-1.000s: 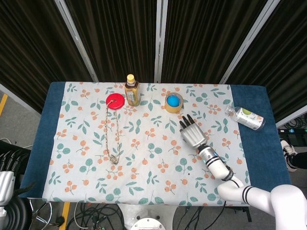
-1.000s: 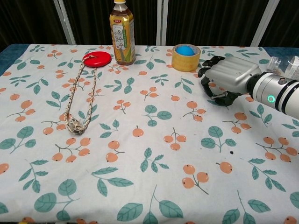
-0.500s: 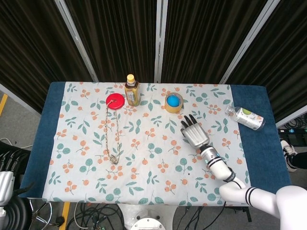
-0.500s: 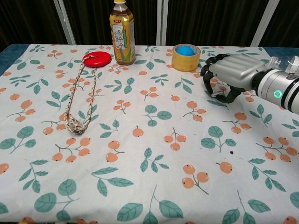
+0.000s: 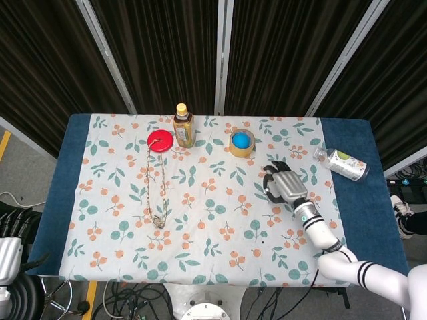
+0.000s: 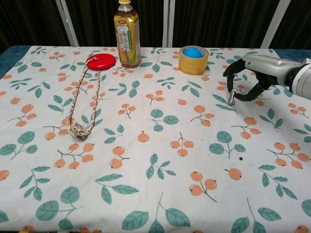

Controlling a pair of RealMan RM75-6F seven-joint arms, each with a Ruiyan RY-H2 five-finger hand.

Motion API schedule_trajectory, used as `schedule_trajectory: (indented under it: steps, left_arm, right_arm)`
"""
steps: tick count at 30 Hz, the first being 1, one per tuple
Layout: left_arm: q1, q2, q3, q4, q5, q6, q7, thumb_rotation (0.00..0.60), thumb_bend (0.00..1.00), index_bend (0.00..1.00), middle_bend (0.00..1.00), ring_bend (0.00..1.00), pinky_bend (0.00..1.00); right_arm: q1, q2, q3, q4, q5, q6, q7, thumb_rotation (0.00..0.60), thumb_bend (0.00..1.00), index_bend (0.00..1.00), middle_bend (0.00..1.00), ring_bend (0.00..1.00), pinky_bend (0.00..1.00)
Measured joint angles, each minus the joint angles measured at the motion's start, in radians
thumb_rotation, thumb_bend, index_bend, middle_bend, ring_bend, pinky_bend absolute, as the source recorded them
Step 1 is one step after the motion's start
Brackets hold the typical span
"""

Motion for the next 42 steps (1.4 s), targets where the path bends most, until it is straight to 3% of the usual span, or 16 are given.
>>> schedule_trajectory:
  steps: [6,14,31,35,42]
  left_arm:
    - [0.0,0.0,0.0,-0.001,-0.001,-0.002,0.004,0.6,0.11,0.16,0.07,0.0,0.0]
    - [-0.002,0.001,0.0,-0.004,-0.001,-0.003,0.009,0.6,0.11,0.16,0.07,0.0,0.0]
    - [-0.002,0.0,0.0,0.0,-0.001,-0.004,0.005,0.6,0.11,0.16,0.07,0.0,0.0]
    - [-0.004,0.002,-0.003,0.001,0.001,0.0,0.003,0.6,0.11,0.16,0.07,0.0,0.0]
    - [-0.01,-0.004,-0.012,0.01,0.005,0.007,0.0,0.6,0.11,0.16,0.07,0.0,0.0]
  right_arm:
    - [-0.005,-0.004,-0.002,0.039,-0.023,-0.011,0.066,0.6,0.39,0.57,0.18,0.0,0.0]
    - [-0.007,0.001,-0.014,0.047,-0.06,-0.013,0.114,0.6,0.39,0.44,0.17,0.0,0.0]
    - [0.0,0.025,-0.019,0.015,-0.066,-0.011,0.106,0.6,0.39,0.33,0.15,0.0,0.0]
    - [-0.017,0.057,-0.021,-0.027,-0.08,0.035,0.091,0.6,0.36,0.18,0.1,0.0,0.0]
    - [-0.123,0.192,-0.037,-0.182,-0.114,0.246,0.01,0.6,0.35,0.13,0.1,0.0,0.0]
